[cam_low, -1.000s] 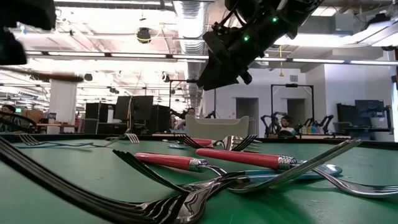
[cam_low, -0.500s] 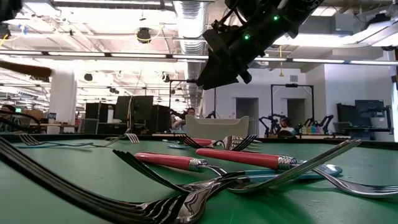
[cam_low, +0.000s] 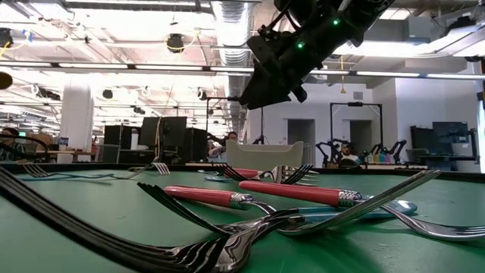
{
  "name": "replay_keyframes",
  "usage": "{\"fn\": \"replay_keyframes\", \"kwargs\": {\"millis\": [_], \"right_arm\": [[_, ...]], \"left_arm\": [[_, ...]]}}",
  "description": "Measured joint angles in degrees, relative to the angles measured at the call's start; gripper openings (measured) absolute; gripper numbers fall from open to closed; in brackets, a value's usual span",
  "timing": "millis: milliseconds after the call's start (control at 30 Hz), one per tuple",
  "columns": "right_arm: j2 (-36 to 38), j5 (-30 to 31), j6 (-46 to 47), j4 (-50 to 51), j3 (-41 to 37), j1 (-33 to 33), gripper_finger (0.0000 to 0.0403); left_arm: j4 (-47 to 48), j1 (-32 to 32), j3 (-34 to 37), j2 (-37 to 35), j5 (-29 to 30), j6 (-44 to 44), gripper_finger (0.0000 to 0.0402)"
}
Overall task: Sort silverware by color (type)
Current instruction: Put the orange fork into the black bin
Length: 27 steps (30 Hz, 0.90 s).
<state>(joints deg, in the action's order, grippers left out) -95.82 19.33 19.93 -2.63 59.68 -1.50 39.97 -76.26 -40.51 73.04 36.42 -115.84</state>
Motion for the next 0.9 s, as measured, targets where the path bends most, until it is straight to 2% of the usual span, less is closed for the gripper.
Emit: {"fn": "replay_keyframes", "kwargs": {"millis": [133, 267, 467, 600, 733, 900], "right_arm": [[-0.01, -0.14, 0.99, 0.00, 0.00, 0.00, 0.0166], [-0.01, -0.29, 1.09, 0.00, 0.00, 0.04, 0.0166], [-0.01, -0.75, 1.24, -0.02, 0.00, 0.35, 0.0166], [-0.01, -1.47, 1.22, -0.04, 0.00, 0.42, 0.0166], [-0.01, -1.48, 1.22, -0.04, 0.00, 0.81, 0.0166], [-0.01, -1.55, 1.19, 0.14, 0.00, 1.71, 0.0166]], "left_arm": [[-0.21, -1.49, -0.08, 2.22, 1.04, 0.00, 0.0019], [-1.13, -1.63, -0.13, 2.94, 4.21, 2.62, 0.0052], [0.36, -0.81, 0.05, 1.31, 5.93, 5.27, 0.0109], [0.81, 0.46, 0.08, -0.75, 7.97, 8.63, 0.0132], [1.66, 3.20, 0.07, -4.19, 11.11, 15.64, 0.0139], [-0.04, 10.09, 0.07, -8.74, 11.45, 31.67, 0.0139]]}}
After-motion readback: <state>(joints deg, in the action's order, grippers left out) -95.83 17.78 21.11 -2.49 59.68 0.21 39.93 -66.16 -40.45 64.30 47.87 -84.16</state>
